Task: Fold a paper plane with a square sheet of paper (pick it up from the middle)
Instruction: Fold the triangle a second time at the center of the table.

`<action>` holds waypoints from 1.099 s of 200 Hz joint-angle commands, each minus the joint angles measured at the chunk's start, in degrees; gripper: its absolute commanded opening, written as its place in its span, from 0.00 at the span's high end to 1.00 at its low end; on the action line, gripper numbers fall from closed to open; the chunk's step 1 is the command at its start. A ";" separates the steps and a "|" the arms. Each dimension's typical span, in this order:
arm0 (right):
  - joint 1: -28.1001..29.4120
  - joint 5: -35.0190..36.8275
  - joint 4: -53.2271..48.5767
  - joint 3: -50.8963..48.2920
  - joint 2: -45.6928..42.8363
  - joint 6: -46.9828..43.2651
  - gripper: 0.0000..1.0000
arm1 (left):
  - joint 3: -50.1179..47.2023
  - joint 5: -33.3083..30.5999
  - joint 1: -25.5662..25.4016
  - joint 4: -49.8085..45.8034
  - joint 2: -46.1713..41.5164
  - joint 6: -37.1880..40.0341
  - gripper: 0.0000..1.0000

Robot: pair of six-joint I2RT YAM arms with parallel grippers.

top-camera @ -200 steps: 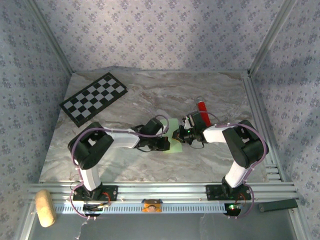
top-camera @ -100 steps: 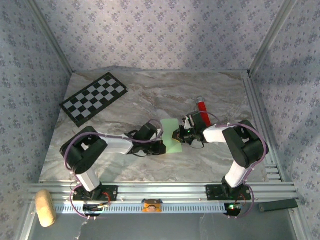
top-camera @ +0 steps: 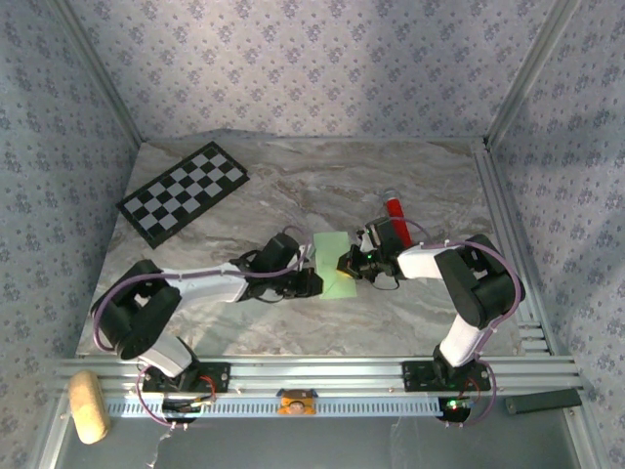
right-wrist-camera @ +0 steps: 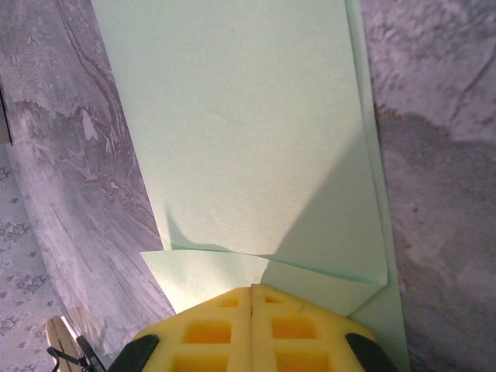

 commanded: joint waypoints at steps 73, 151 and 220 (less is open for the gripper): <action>-0.71 4.16 -4.62 -1.64 0.87 0.08 1.00 | 5.64 -0.68 0.98 0.94 14.61 -1.71 1.00; -0.17 -0.81 -4.98 2.23 -5.21 -3.49 0.98 | 0.74 -2.17 0.09 -0.75 14.04 0.05 1.00; -0.71 2.34 -6.13 -0.58 0.49 -4.05 0.99 | 2.68 -3.31 0.23 -4.40 13.78 2.18 1.00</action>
